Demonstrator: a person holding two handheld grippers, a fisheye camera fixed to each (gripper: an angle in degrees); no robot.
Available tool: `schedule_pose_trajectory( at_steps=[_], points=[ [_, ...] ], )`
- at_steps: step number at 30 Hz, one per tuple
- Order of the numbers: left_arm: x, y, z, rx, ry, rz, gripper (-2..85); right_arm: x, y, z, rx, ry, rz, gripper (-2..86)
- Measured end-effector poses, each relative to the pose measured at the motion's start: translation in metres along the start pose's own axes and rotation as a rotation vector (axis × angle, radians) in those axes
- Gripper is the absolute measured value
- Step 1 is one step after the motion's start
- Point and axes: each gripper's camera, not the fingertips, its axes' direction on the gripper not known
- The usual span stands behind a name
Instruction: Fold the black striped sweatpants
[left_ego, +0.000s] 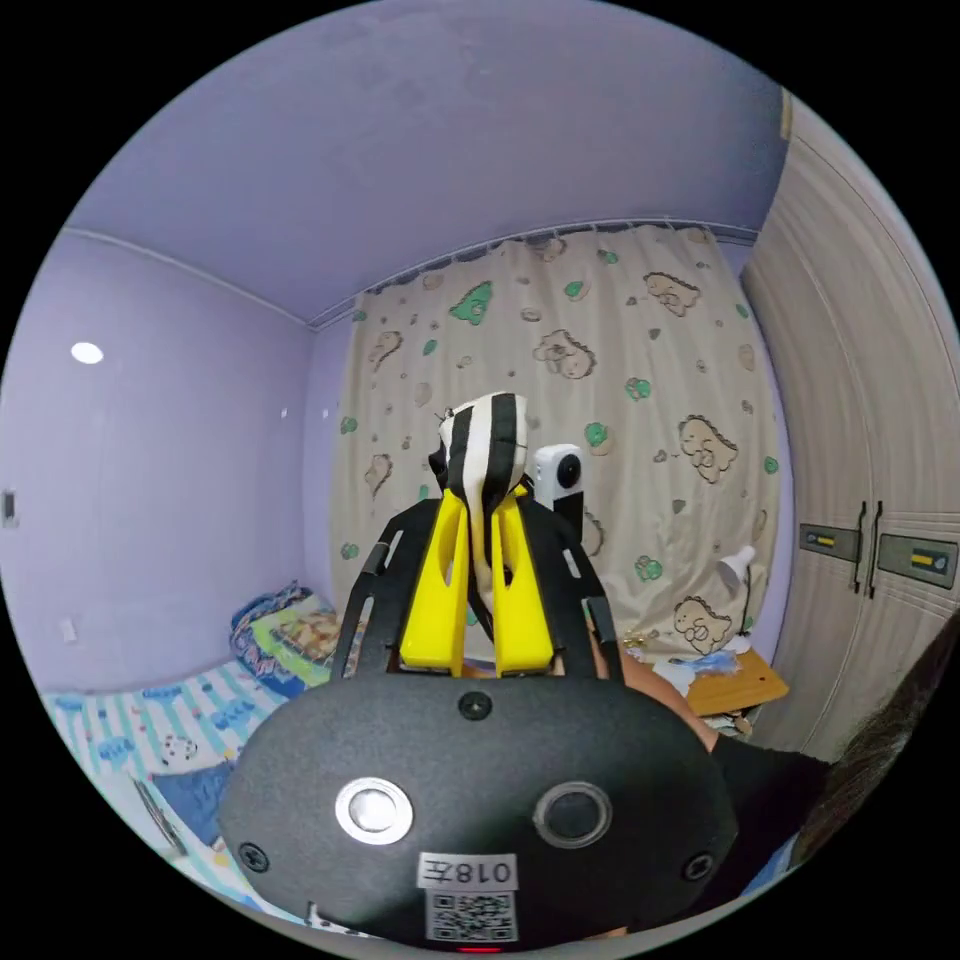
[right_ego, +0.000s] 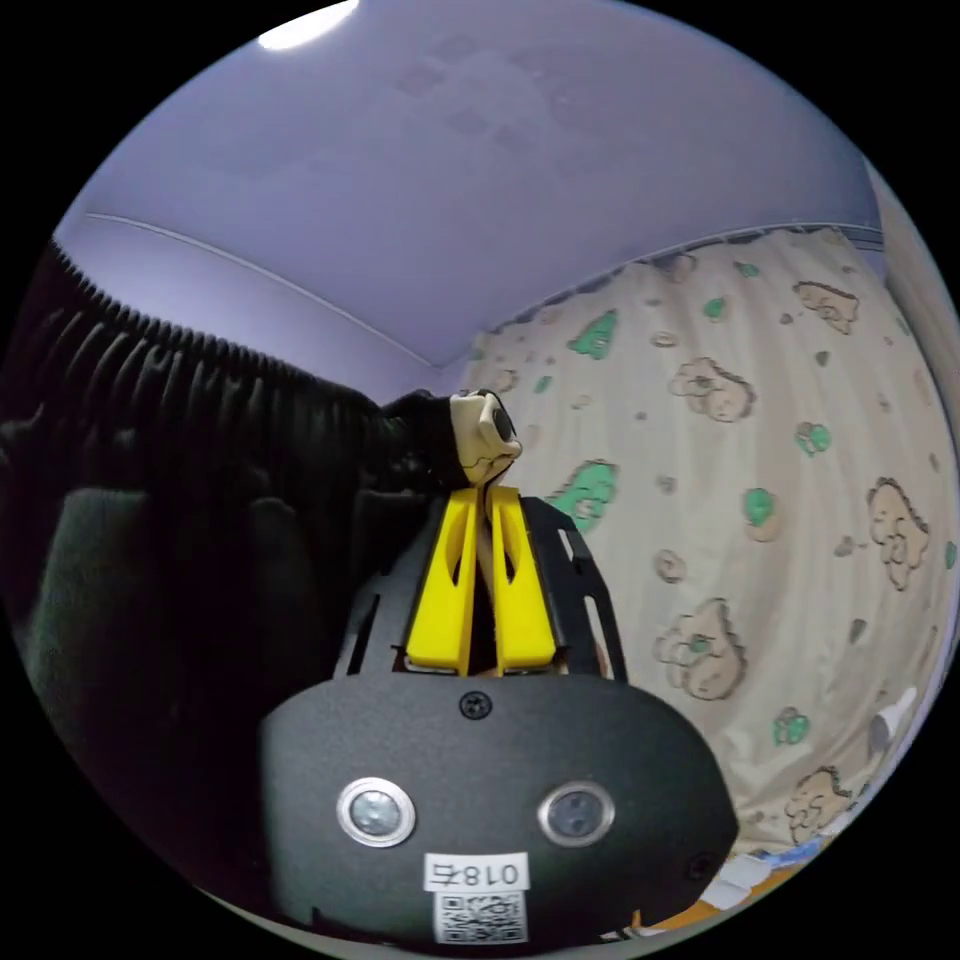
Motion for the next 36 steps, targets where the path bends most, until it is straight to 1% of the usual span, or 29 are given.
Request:
schedule_pose_trajectory(
  at_steps=[1, 2, 4, 5, 6, 7, 8, 9, 10, 11, 12, 13, 14, 15, 16, 18, 19, 20, 21, 23, 25, 26, 28, 29, 31, 32, 33, 34, 36],
  points=[
    [-0.013, 0.016, -0.005, 0.005, -0.019, -0.025, 3.0, -0.047, 0.004, 0.013, 0.014, -0.079, -0.027, 1.1],
    [-0.040, 0.051, -0.017, 0.012, -0.045, -0.089, 2.8, -0.074, 0.006, 0.018, 0.019, -0.120, -0.048, 1.2],
    [-0.084, 0.113, -0.043, 0.015, -0.076, -0.219, 2.5, -0.196, 0.021, 0.029, 0.021, -0.309, -0.131, 1.4],
    [-0.113, 0.162, -0.068, 0.026, -0.114, -0.313, 2.3, -0.229, 0.027, 0.028, 0.020, -0.371, -0.151, 1.4],
    [-0.139, 0.221, -0.098, 0.048, -0.174, -0.407, 2.2, -0.297, 0.041, 0.019, 0.022, -0.501, -0.199, 1.6],
    [-0.150, 0.252, -0.114, 0.058, -0.215, -0.455, 2.1, -0.366, 0.060, 0.003, 0.028, -0.627, -0.254, 1.7],
    [-0.168, 0.316, -0.147, 0.066, -0.313, -0.556, 1.9, -0.402, 0.072, -0.009, 0.032, -0.688, -0.289, 1.8],
    [-0.180, 0.380, -0.181, 0.059, -0.414, -0.649, 1.8, -0.468, 0.095, -0.035, 0.043, -0.794, -0.363, 2.0],
    [-0.184, 0.410, -0.199, 0.059, -0.463, -0.682, 1.7, -0.531, 0.121, -0.066, 0.050, -0.888, -0.455, 2.3],
    [-0.188, 0.464, -0.233, 0.044, -0.559, -0.737, 1.5, -0.561, 0.134, -0.082, 0.053, -0.929, -0.504, 2.4],
    [-0.190, 0.509, -0.265, 0.018, -0.641, -0.766, 1.3, -0.617, 0.161, -0.113, 0.042, -1.036, -0.634, 2.6],
    [-0.191, 0.529, -0.279, -0.005, -0.685, -0.759, 1.2, -0.669, 0.187, -0.140, -0.037, -1.137, -0.804, 2.3],
    [-0.196, 0.568, -0.301, -0.070, -0.802, -0.769, 1.1, -0.691, 0.199, -0.151, -0.084, -1.163, -0.882, 1.9],
    [-0.206, 0.607, -0.317, -0.162, -0.876, -0.830, 1.1, -0.726, 0.223, -0.167, -0.159, -1.184, -0.997, 1.3],
    [-0.214, 0.627, -0.323, -0.201, -0.876, -0.879, 1.1, -0.750, 0.247, -0.174, -0.224, -1.170, -1.085, 0.7],
    [-0.238, 0.696, -0.338, -0.332, -0.880, -1.065, 1.3, -0.759, 0.269, -0.168, -0.248, -1.167, -1.102, 1.0],
    [-0.241, 0.707, -0.339, -0.361, -0.880, -1.081, 1.4, -0.755, 0.278, -0.153, -0.284, -1.159, -1.100, 2.6],
    [-0.244, 0.722, -0.341, -0.367, -0.871, -1.091, 1.6, -0.751, 0.282, -0.143, -0.308, -1.152, -1.097, 3.4],
    [-0.246, 0.732, -0.345, -0.326, -0.837, -1.113, 2.0, -0.736, 0.286, -0.118, -0.356, -1.151, -1.052, 4.0],
    [-0.247, 0.737, -0.344, -0.311, -0.810, -1.125, 2.5, -0.697, 0.292, -0.071, -0.453, -1.181, -0.914, 4.8],
    [-0.246, 0.736, -0.337, -0.326, -0.785, -1.116, 2.9, -0.624, 0.311, -0.001, -0.632, -1.223, -0.680, 5.1],
    [-0.245, 0.733, -0.331, -0.334, -0.777, -1.102, 3.1, -0.603, 0.319, 0.015, -0.675, -1.224, -0.621, 4.9],
    [-0.240, 0.727, -0.323, -0.355, -0.774, -1.070, 3.4, -0.517, 0.359, 0.065, -0.808, -1.174, -0.443, 4.0],
    [-0.238, 0.728, -0.317, -0.393, -0.774, -1.059, 3.7, -0.496, 0.371, 0.074, -0.834, -1.150, -0.410, 3.7],
    [-0.239, 0.740, -0.310, -0.462, -0.763, -1.095, 4.7, -0.420, 0.421, 0.098, -0.943, -1.047, -0.320, 3.4],
    [-0.241, 0.757, -0.309, -0.481, -0.733, -1.175, 5.6, -0.404, 0.434, 0.103, -0.974, -1.024, -0.307, 3.4],
    [-0.240, 0.771, -0.310, -0.465, -0.703, -1.244, 6.0, -0.374, 0.460, 0.111, -1.039, -0.981, -0.280, 3.5],
    [-0.238, 0.776, -0.310, -0.454, -0.698, -1.266, 6.1, -0.346, 0.483, 0.119, -1.096, -0.942, -0.238, 3.6],
    [-0.221, 0.774, -0.313, -0.404, -0.790, -1.279, 6.2, -0.307, 0.512, 0.131, -1.154, -0.897, -0.143, 4.0]
  ],
)
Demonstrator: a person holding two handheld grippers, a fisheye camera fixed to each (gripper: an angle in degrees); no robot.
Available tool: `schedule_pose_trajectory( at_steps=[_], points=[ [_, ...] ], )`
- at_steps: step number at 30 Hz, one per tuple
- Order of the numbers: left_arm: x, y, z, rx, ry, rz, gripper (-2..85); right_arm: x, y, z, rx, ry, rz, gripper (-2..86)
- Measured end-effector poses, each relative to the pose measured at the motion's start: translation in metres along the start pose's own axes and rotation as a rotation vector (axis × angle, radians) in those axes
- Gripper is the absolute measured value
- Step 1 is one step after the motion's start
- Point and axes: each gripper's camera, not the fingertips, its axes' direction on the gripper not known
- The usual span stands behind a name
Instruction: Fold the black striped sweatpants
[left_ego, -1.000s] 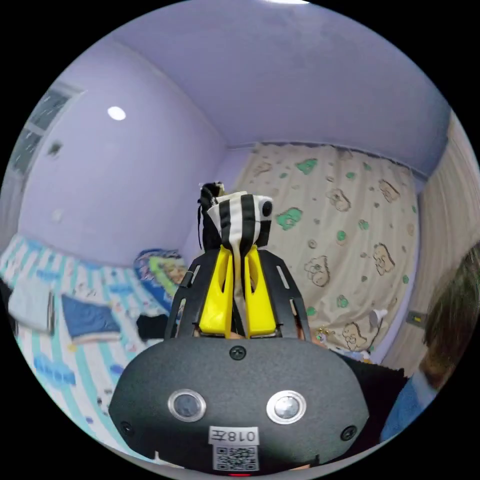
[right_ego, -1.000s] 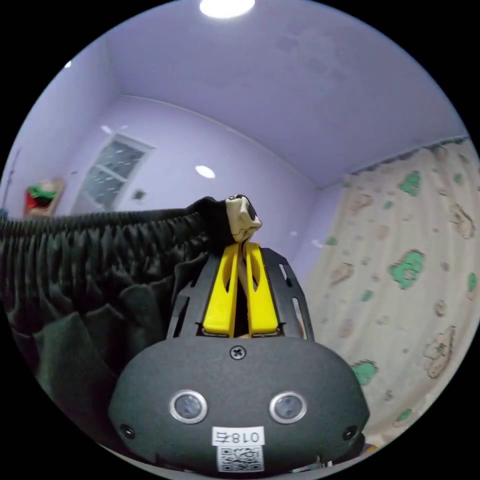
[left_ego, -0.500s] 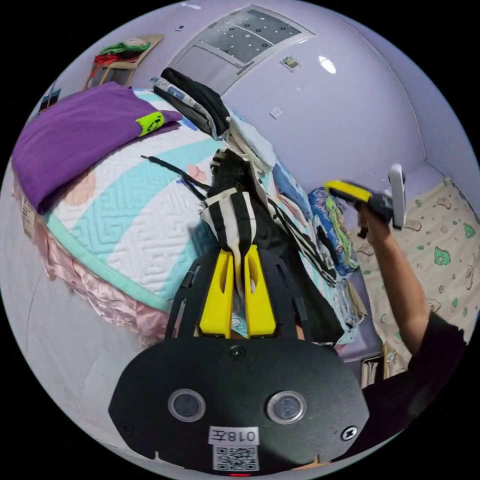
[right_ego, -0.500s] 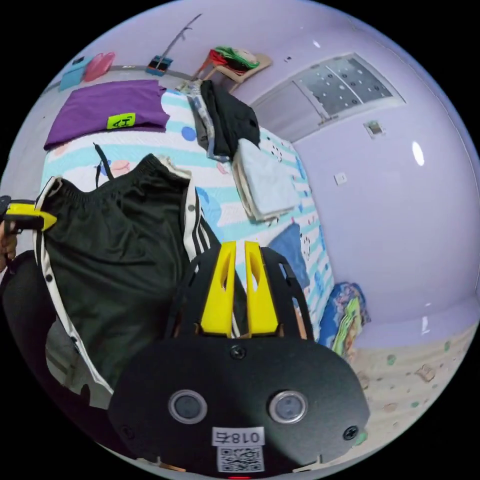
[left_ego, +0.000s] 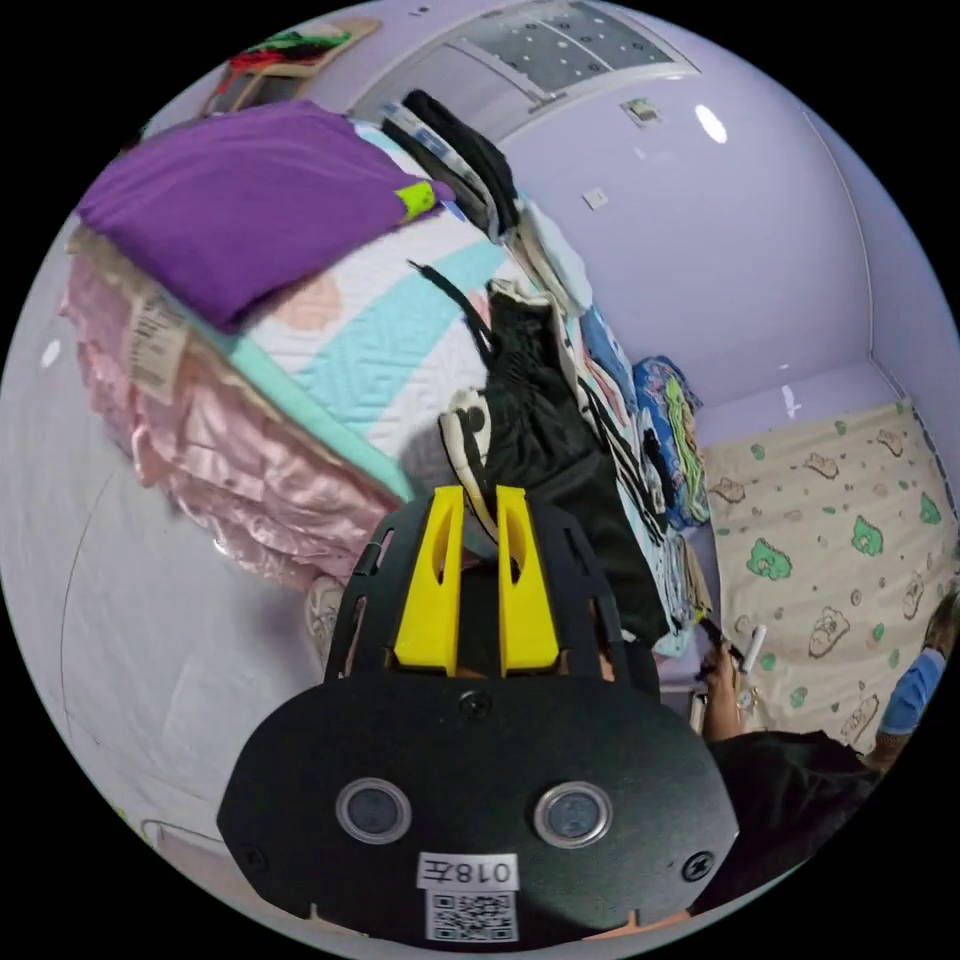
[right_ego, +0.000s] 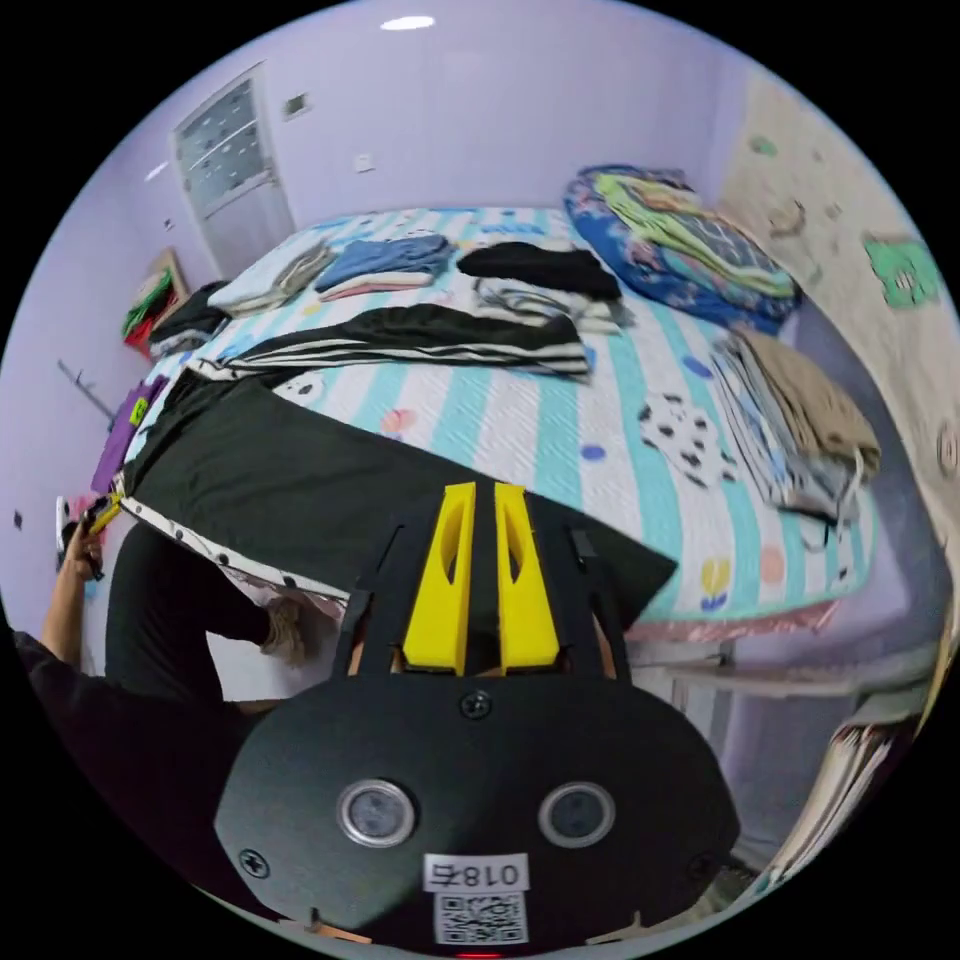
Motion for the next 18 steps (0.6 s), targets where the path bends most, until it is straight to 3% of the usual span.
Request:
schedule_pose_trajectory(
  at_steps=[4, 8, 14, 18],
  points=[
    [0.044, 0.010, -0.022, 0.169, -0.136, 0.059, 6.3, 0.062, 0.026, 0.013, 0.036, -0.016, 0.145, 4.8],
    [0.158, -0.025, 0.016, 0.200, -0.296, 0.413, 7.0, 0.075, 0.008, 0.046, 0.024, -0.056, 0.139, 5.3],
    [0.291, -0.078, 0.152, 0.117, -0.551, 1.039, 7.1, 0.063, -0.046, 0.093, 0.027, -0.078, 0.054, 4.8],
    [0.313, -0.131, 0.241, -0.089, -0.568, 1.079, 9.9, 0.067, -0.064, 0.119, 0.019, -0.065, 0.048, 3.2]
  ],
)
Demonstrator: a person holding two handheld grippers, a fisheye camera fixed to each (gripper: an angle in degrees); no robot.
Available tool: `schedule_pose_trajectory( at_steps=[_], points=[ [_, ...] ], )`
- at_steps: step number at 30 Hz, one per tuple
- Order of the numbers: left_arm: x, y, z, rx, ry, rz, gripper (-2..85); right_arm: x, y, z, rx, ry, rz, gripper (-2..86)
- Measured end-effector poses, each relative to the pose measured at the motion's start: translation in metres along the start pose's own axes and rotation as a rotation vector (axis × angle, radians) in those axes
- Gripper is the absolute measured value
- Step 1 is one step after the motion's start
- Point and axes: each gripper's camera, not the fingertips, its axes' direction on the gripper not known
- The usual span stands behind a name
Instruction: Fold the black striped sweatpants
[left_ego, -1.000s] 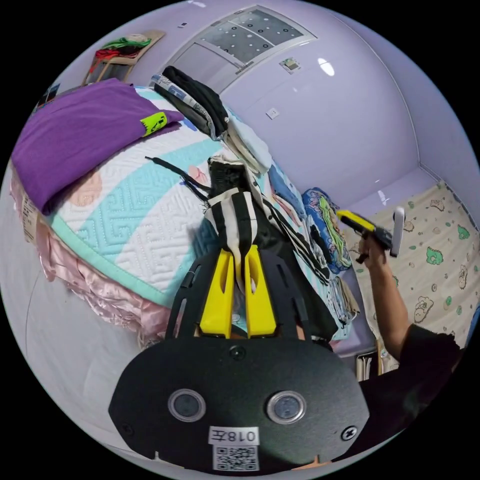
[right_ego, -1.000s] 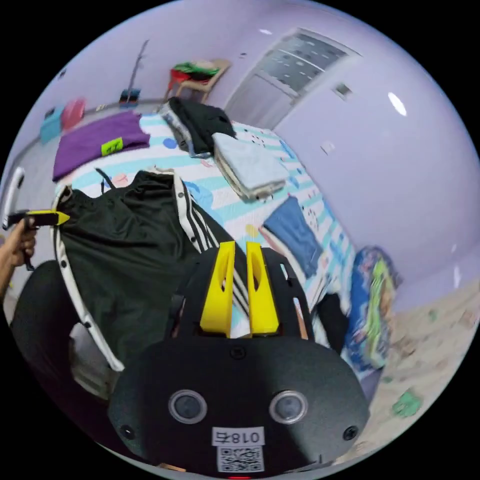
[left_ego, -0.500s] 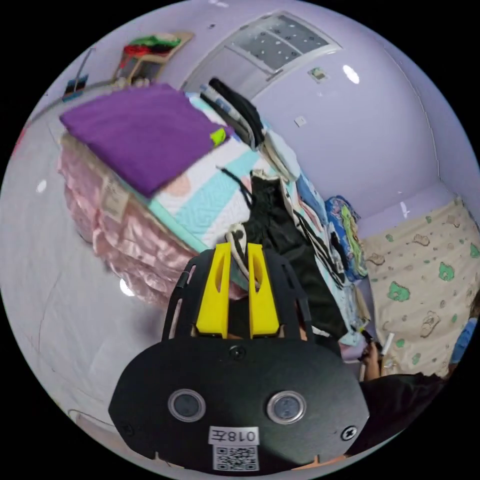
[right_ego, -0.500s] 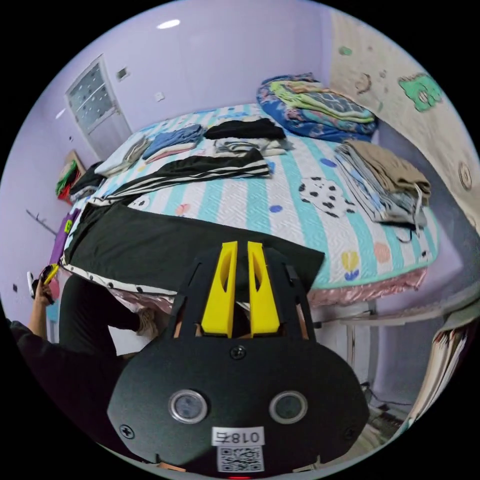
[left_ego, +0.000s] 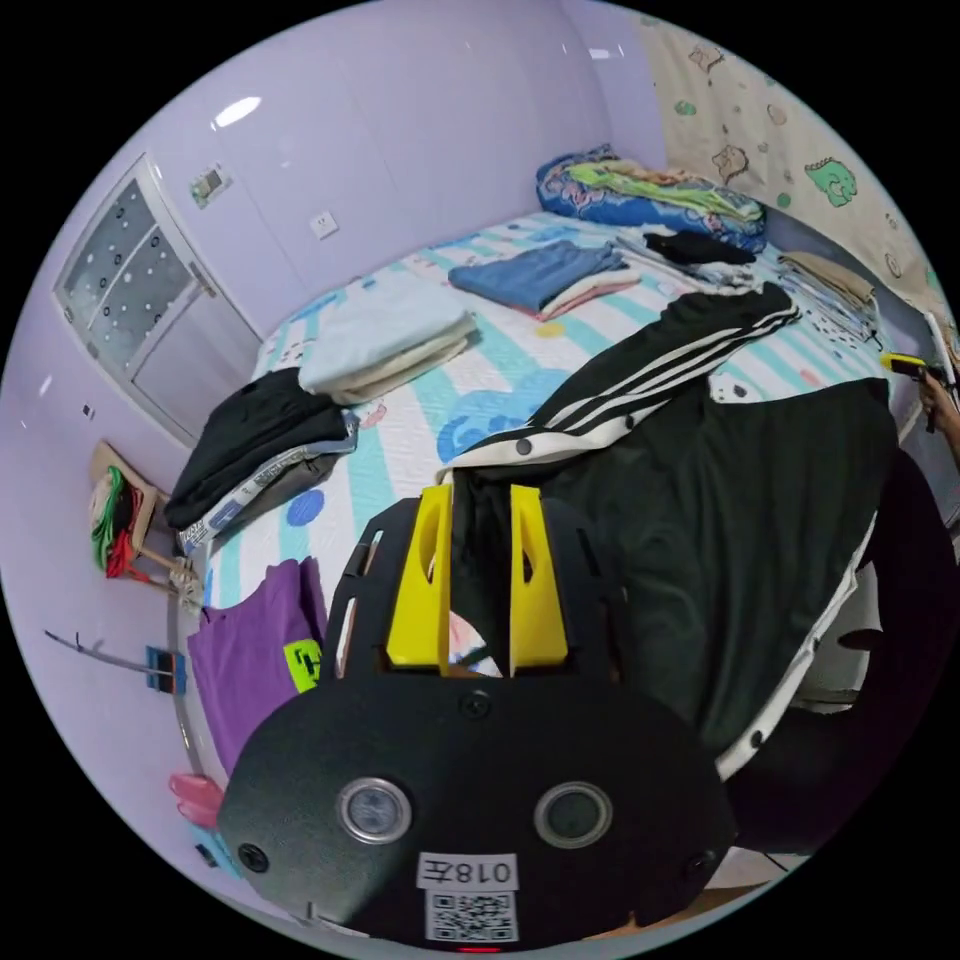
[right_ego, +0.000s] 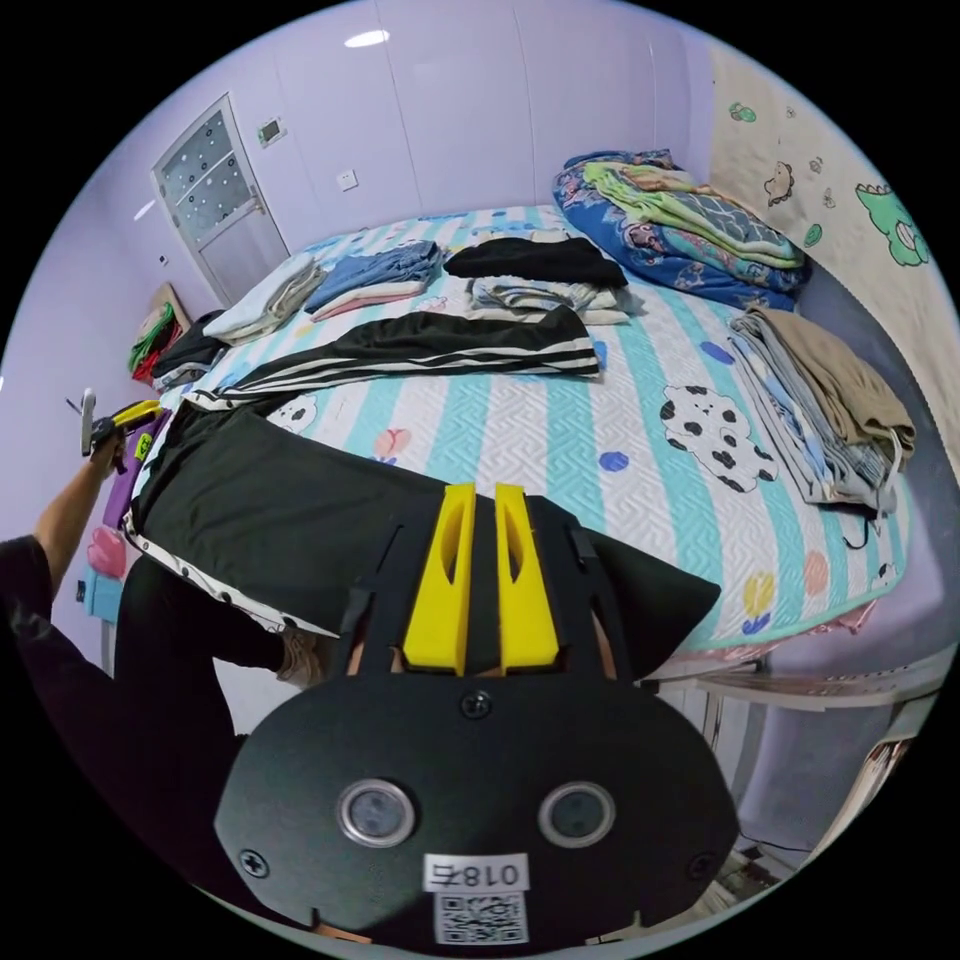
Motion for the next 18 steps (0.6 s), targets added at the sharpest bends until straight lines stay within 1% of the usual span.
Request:
schedule_pose_trajectory(
  at_steps=[5, 7, 8, 9, 10, 12, 18],
  points=[
    [-0.004, -0.044, 0.062, -0.143, 0.052, -0.015, 15.1, 0.013, -0.005, 0.029, -0.029, 0.062, 0.006, 1.6],
    [-0.005, -0.052, 0.082, -0.219, 0.066, -0.048, 14.6, 0.025, -0.006, 0.044, -0.037, 0.048, 0.029, 1.2],
    [-0.001, -0.056, 0.092, -0.261, 0.074, -0.051, 11.3, 0.028, -0.007, 0.048, -0.038, 0.044, 0.034, 1.1],
    [0.004, -0.058, 0.097, -0.283, 0.062, -0.053, 5.6, 0.035, -0.008, 0.056, -0.038, 0.036, 0.045, 1.1],
    [0.008, -0.060, 0.098, -0.290, 0.059, -0.048, 4.4, 0.041, -0.010, 0.064, -0.037, 0.028, 0.054, 1.1],
    [0.016, -0.064, 0.087, -0.246, 0.020, -0.094, 1.4, 0.049, -0.014, 0.074, -0.029, 0.014, 0.061, 1.2],
    [0.024, -0.048, 0.030, -0.080, 0.011, -0.297, -0.1, 0.077, -0.041, 0.118, 0.019, -0.032, 0.033, 3.8]
  ],
)
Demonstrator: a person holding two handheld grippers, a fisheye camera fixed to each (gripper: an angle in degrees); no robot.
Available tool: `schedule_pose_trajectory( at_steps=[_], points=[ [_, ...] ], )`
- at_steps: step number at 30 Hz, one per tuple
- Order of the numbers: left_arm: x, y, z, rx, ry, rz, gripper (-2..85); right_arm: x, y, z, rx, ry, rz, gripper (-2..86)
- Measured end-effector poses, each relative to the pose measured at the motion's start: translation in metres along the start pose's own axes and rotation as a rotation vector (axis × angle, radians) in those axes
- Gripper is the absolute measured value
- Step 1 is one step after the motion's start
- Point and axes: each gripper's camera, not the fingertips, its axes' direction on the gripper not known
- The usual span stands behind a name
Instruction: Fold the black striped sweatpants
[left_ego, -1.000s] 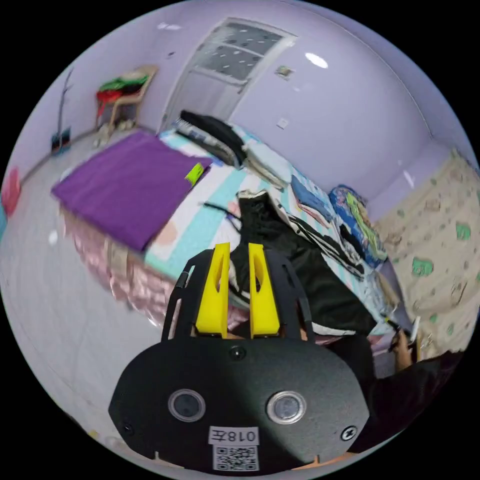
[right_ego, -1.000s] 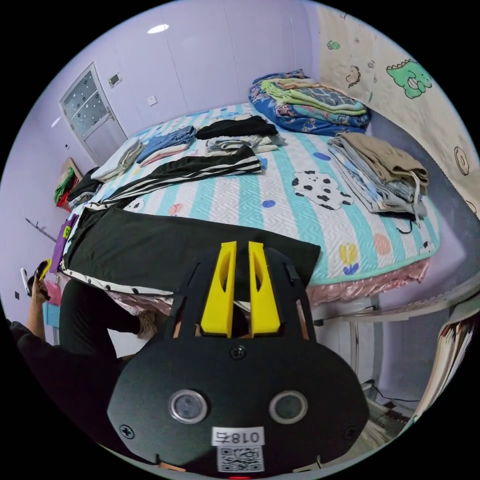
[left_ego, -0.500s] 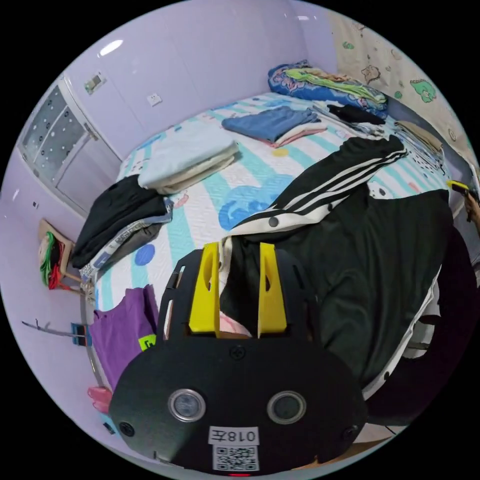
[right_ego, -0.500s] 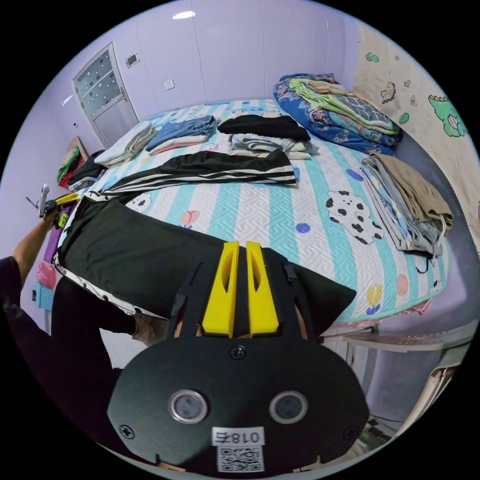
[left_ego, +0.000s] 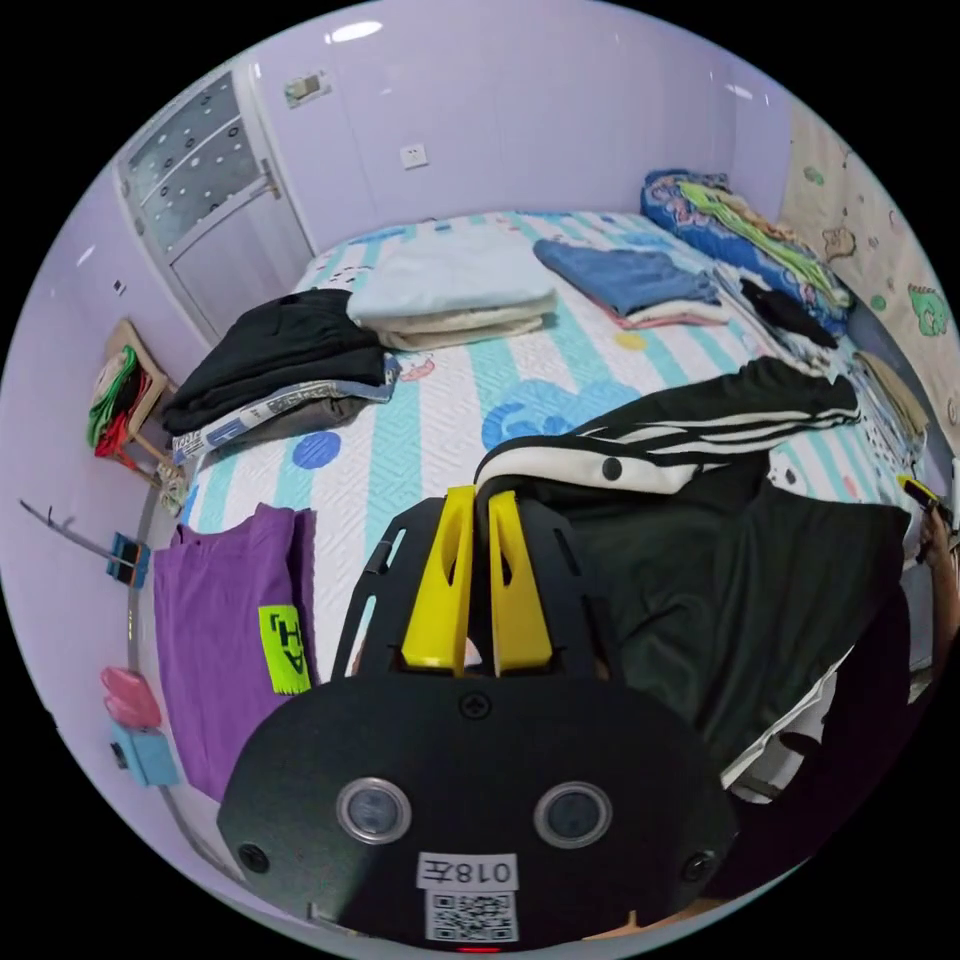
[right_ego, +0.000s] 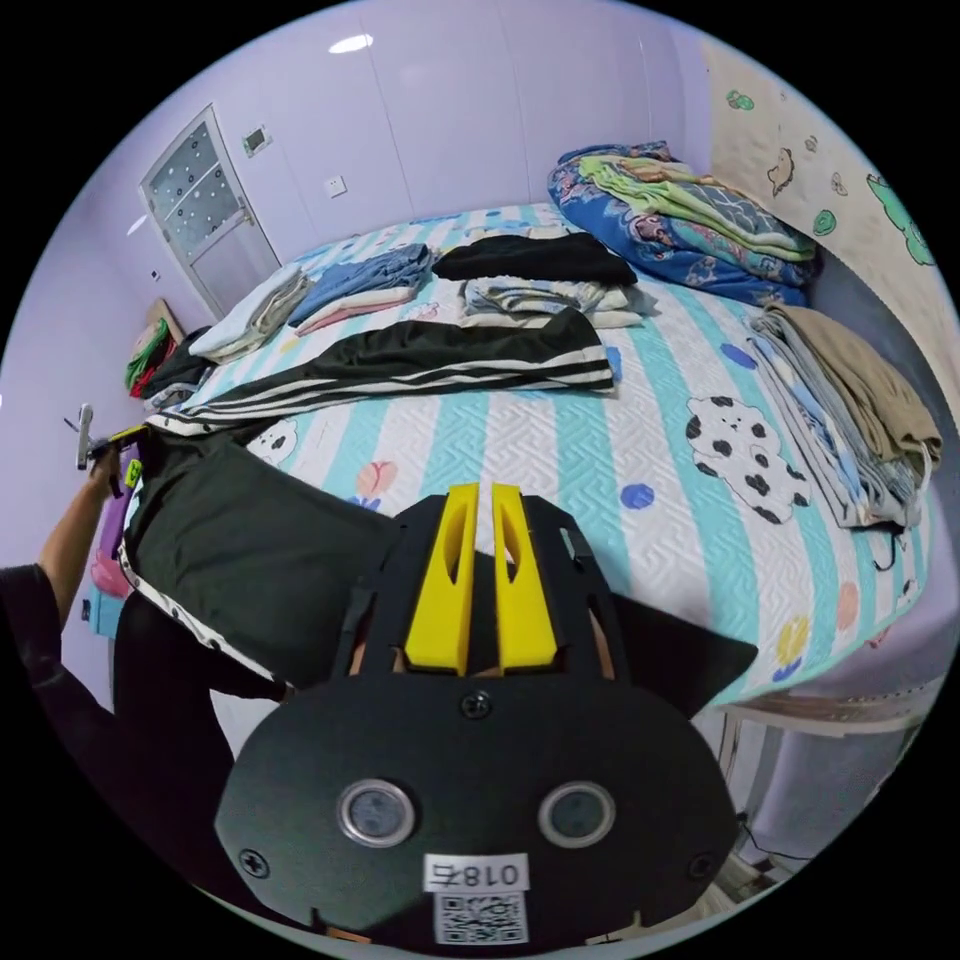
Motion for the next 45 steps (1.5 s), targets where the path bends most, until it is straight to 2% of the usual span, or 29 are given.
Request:
schedule_pose_trajectory(
  at_steps=[5, 10, 15, 19, 26, 32, 35, 39, 41, 45],
  points=[
    [0.010, 0.016, -0.020, 0.012, -0.011, -0.032, -0.2, 0.058, -0.035, 0.052, 0.043, -0.160, 0.166, 6.7],
    [0.015, 0.021, -0.022, -0.015, -0.018, -0.045, -0.1, 0.163, -0.056, 0.120, 0.032, -0.400, 0.534, 12.1],
    [0.012, 0.027, -0.018, -0.035, -0.018, -0.059, -0.1, 0.214, -0.056, 0.164, 0.060, -0.497, 0.675, 11.6],
    [0.004, 0.034, -0.017, -0.040, -0.001, -0.096, 0.0, 0.229, -0.062, 0.182, 0.068, -0.474, 0.725, 2.4],
    [-0.019, 0.041, -0.031, -0.052, 0.069, -0.143, 0.0, 0.216, -0.129, 0.127, 0.116, -0.424, 0.592, 0.6],
    [-0.042, 0.057, -0.062, 0.022, 0.138, -0.219, 0.1, 0.216, -0.177, 0.027, 0.230, -0.472, 0.462, 0.3],
    [-0.049, 0.084, -0.088, 0.138, 0.199, -0.193, 0.1, 0.236, -0.151, -0.014, 0.293, -0.577, 0.417, 0.2],
    [-0.047, 0.142, -0.121, 0.255, 0.276, -0.018, 0.4, 0.274, -0.042, -0.019, 0.231, -0.602, 0.407, 0.2],
    [-0.042, 0.170, -0.123, 0.221, 0.313, 0.061, 0.4, 0.293, 0.024, -0.003, 0.172, -0.611, 0.450, 0.2],
    [-0.024, 0.221, -0.097, 0.048, 0.341, 0.129, 0.3, 0.326, 0.163, 0.064, 0.005, -0.635, 0.680, 0.4]
  ],
)
